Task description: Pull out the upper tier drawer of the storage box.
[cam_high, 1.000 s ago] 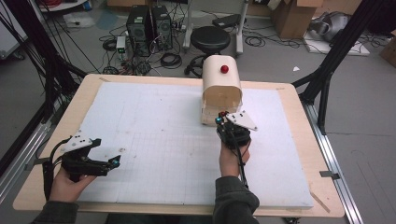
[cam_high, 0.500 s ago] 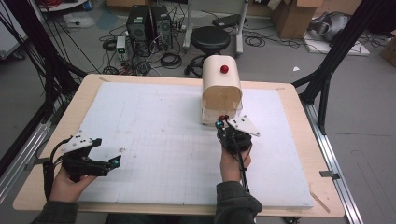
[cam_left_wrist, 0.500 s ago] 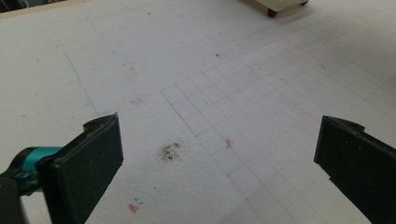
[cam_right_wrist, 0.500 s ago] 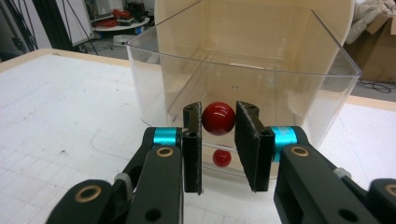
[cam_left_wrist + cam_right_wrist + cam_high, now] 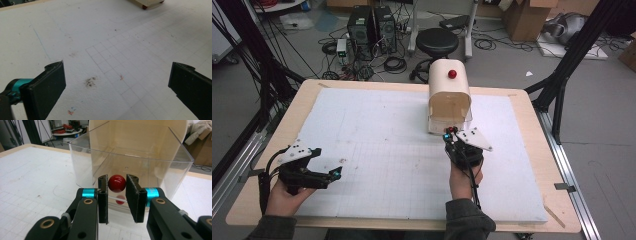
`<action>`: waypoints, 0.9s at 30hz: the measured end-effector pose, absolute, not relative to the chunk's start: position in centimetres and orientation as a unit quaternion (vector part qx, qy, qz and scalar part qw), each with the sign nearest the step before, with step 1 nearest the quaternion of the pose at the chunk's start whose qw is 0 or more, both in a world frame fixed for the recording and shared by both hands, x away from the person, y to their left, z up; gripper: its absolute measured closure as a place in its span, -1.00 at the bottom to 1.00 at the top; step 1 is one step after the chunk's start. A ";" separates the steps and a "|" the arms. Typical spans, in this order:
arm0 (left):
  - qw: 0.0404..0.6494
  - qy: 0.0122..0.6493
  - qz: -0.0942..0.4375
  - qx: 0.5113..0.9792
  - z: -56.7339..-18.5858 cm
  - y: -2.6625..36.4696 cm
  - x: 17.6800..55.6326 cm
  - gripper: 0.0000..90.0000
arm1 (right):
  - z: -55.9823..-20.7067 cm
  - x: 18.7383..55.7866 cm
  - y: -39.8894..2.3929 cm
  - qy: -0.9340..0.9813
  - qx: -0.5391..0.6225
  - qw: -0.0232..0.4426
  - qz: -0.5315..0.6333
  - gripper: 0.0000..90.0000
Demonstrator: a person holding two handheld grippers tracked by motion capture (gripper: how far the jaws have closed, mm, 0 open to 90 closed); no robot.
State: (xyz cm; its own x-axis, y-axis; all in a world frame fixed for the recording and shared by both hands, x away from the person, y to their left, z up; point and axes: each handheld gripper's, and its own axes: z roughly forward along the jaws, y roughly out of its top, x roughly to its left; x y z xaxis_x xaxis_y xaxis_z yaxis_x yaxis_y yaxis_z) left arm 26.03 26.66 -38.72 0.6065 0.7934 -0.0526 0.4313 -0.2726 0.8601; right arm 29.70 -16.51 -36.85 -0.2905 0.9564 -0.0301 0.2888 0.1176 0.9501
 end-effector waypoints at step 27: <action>0.456 0.394 0.200 0.773 -38.6 26.5 26.0 -0.96 | -37.0 28.2 -16.8 0.658 0.465 0.359 0.472 0.61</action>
